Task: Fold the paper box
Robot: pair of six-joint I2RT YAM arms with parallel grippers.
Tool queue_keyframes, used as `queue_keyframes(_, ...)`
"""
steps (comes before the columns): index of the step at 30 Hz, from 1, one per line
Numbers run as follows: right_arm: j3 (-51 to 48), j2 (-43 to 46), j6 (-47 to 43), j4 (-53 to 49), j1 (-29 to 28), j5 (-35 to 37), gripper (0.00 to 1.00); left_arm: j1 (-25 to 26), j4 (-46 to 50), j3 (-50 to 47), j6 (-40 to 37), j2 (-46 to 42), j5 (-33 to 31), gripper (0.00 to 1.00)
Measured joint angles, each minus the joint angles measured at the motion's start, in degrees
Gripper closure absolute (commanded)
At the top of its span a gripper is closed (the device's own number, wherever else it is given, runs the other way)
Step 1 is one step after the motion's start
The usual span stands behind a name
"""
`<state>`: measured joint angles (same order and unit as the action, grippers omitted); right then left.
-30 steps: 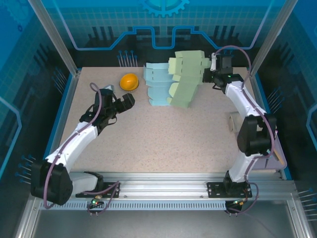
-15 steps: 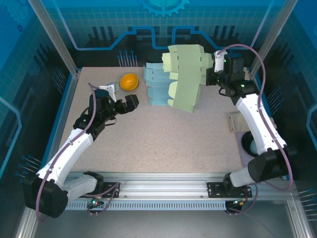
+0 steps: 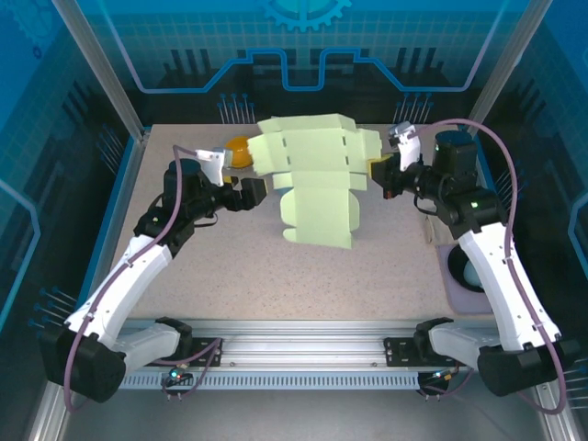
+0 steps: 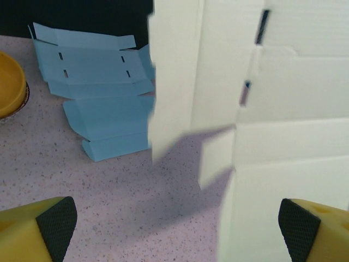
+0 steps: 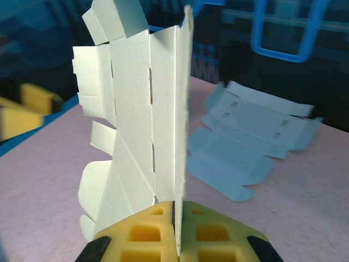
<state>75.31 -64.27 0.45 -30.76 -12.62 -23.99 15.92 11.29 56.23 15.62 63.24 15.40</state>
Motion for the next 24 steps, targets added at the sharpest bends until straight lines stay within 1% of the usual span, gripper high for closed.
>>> queue_keyframes(4, -0.4, 1.4, -2.8, -0.1, -0.2, -8.3, 1.00, 0.0, 0.0, -0.1, -2.2, -0.3, 1.5, 0.01)
queue_keyframes(6, -0.4, 1.5, -4.1, -0.3, -0.2, -11.2, 1.00, 0.0, -0.5, -0.4, -2.6, -1.4, 2.1, 0.05)
queue_keyframes(9, -0.4, 1.5, -5.3, -1.0, -0.2, -14.2, 1.00, 0.0, -2.3, -2.3, -3.1, -4.3, 3.2, 0.26)
queue_keyframes(13, -0.5, 1.5, -6.1, -1.4, -0.2, -15.7, 1.00, 0.0, -6.7, -6.1, -2.2, -8.4, 5.3, 0.72)
queue_keyframes(14, -0.5, 1.5, -6.1, -1.4, -0.3, -15.7, 1.00, 0.0, -7.4, -6.9, -1.9, -9.2, 5.6, 0.81)
queue_keyframes(15, -0.6, 1.5, -6.1, -1.4, -0.3, -15.6, 0.97, 0.0, -7.7, -7.5, -1.5, -9.9, 5.7, 0.86)
queue_keyframes(16, -0.7, 1.5, -6.0, -1.4, -0.3, -15.4, 0.85, 0.0, -7.8, -7.8, -1.1, -10.3, 5.9, 0.89)
queue_keyframes(17, -0.7, 1.5, -5.7, -1.4, -0.3, -14.9, 0.80, 0.0, -7.8, -7.9, -0.7, -10.6, 6.1, 0.91)
queue_keyframes(18, -0.7, 1.5, -5.6, -1.4, -0.4, -13.9, 0.77, 0.2, -7.7, -7.9, 0.1, -10.8, 6.3, 0.92)
queue_keyframes(19, -0.7, 1.7, -5.2, -1.4, -0.5, -12.6, 0.67, 0.2, -7.4, -7.9, 1.0, -11.1, 6.2, 0.92)
queue_keyframes(20, -0.7, 1.9, -4.6, -1.5, -0.5, -11.0, 0.54, 0.2, -6.8, -7.9, 1.9, -11.3, 6.0, 0.93)
queue_keyframes(22, -0.7, 2.6, -3.8, -1.8, -0.5, -7.6, 0.44, 0.2, -5.2, -7.9, 3.7, -11.4, 5.9, 0.95)
queue_keyframes(23, -0.8, 3.0, -3.5, -2.0, -0.5, -5.5, 0.35, 0.2, -4.1, -8.0, 4.8, -11.5, 6.0, 0.97)
queue_keyframes(24, -0.8, 3.3, -2.9, -2.2, -0.5, -3.9, 0.29, 0.3, -3.3, -8.3, 5.6, -11.6, 6.1, 0.98)
